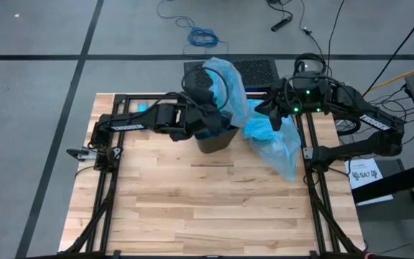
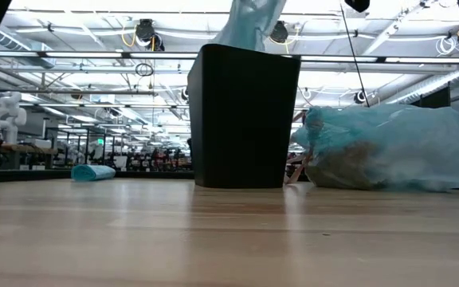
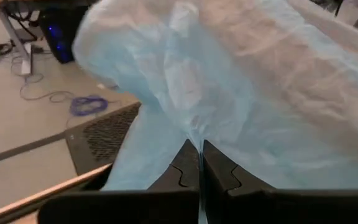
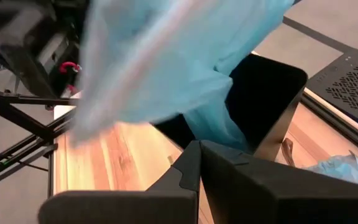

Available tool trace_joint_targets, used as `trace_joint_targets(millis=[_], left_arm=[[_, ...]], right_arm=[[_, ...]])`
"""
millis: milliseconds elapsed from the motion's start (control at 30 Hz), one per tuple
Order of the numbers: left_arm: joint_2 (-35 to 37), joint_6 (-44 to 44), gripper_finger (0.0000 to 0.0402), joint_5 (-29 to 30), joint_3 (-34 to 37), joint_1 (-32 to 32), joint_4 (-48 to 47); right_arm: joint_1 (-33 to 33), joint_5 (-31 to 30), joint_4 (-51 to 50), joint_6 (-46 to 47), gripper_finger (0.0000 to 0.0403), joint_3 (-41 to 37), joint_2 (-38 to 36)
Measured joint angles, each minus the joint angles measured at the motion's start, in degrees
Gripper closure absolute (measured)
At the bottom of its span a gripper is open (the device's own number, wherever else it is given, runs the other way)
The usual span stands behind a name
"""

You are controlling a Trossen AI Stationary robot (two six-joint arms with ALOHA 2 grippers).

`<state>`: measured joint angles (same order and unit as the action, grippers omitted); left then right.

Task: Place trash/remove bag and relplace
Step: Insert the blue trash bag into the trash bin

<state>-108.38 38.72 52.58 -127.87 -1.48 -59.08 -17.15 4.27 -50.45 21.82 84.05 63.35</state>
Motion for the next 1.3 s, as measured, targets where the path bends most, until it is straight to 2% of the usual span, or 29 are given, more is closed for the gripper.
trace_joint_targets(millis=[133, 333, 567, 800, 967, 1067, 1167, 1300], left_arm=[[1.66, -0.81, 0.0402, -4.04, 7.78, -0.52, 9.14], [3.41, -11.00, 0.0402, -17.79, 18.22, -0.06, 26.92], [11.25, -12.12, 0.0402, -19.54, 28.67, 3.22, 30.43], [23.41, -11.62, 0.0402, -23.79, 48.04, 6.50, 47.44], [26.82, -7.43, 0.0402, -29.63, 59.74, 8.35, 56.09], [26.83, -6.48, 0.0402, -37.28, 62.55, 9.00, 62.63], [26.22, -9.54, 0.0402, -45.44, 62.57, 9.03, 67.15], [25.80, -15.20, 0.0400, -51.28, 62.57, 8.90, 68.49]], right_arm=[[0.00, 0.00, -0.26, 0.00, 0.0403, 0.00, -0.79], [0.00, 0.00, -1.28, 0.00, 0.0403, 0.00, -1.62], [0.00, 0.11, -1.58, 1.46, 0.0403, 0.00, -1.97], [0.00, 0.17, -1.34, 1.53, 0.0403, 0.00, -1.97], [0.00, 0.20, 0.18, 1.53, 0.0403, 0.00, -1.97], [0.00, 0.21, 2.59, 1.55, 0.0403, 0.00, -1.88], [0.00, 0.23, 5.66, 3.73, 0.0403, 0.00, -1.29], [0.02, 0.26, 8.17, 6.72, 0.0403, 0.00, 0.09]])
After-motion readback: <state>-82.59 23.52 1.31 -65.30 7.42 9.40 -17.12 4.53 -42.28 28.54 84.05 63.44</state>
